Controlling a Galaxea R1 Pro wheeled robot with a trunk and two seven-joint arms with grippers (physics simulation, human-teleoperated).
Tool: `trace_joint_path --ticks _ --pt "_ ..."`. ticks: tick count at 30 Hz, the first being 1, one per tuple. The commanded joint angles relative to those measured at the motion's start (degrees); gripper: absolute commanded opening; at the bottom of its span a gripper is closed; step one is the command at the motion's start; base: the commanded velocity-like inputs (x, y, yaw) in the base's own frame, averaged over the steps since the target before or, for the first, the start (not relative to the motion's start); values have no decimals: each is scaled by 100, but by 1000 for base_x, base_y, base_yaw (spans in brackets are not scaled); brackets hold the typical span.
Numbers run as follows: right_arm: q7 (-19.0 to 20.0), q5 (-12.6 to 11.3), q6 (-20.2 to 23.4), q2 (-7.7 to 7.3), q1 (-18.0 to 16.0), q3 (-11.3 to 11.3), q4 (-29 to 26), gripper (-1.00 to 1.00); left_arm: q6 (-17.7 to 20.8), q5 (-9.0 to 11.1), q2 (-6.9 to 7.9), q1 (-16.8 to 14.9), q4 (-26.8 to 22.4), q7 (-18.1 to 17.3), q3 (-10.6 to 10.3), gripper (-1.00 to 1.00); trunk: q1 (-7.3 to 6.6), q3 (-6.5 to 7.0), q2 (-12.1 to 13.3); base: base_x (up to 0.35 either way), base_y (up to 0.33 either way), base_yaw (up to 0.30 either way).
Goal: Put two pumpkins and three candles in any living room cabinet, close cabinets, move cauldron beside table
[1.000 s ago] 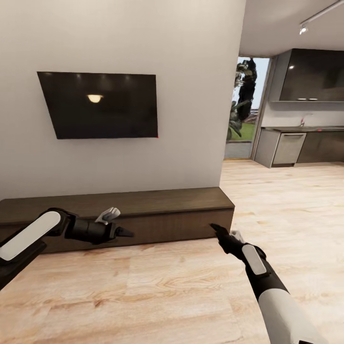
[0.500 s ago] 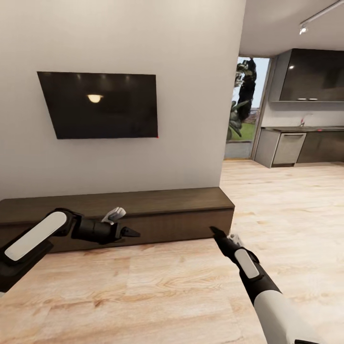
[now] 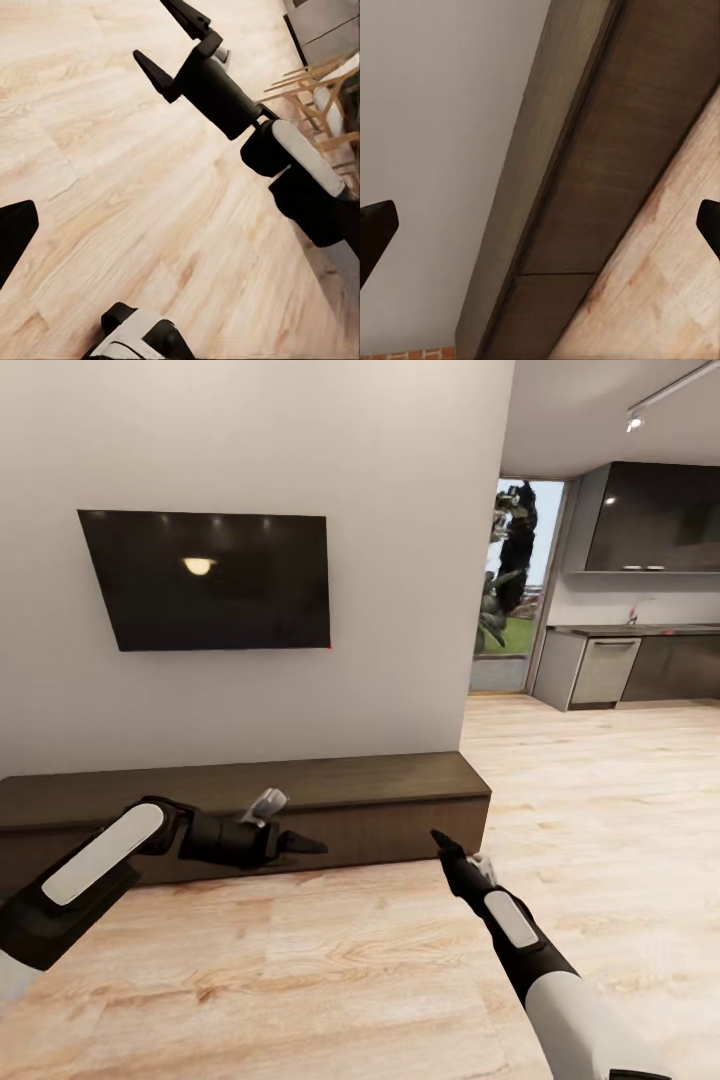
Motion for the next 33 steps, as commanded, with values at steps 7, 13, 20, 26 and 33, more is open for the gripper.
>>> trace_joint_path --ticks 7,13,20,26,33 --pt "39 -59 39 -6 -4 -68 23 100 1 58 -154 -8 -14 -325 16 100 -1 -6 -3 55 0 0" --pt "42 -62 32 -14 -4 -81 26 100 1 60 -160 -9 -15 -649 20 100 -1 -6 -3 266 0 0" --pt "42 -62 22 -16 -4 -89 26 100 1 53 -154 -9 -20 -992 29 100 -1 -6 -3 169 0 0" --pt "42 -62 21 -16 -4 -93 34 100 1 52 -109 -6 -18 -1159 30 100 -1 -6 -3 42 0 0" --pt "42 -71 7 -12 -4 -100 38 100 1 52 -83 -7 -16 -1192 30 100 -1 -6 -3 232 0 0"
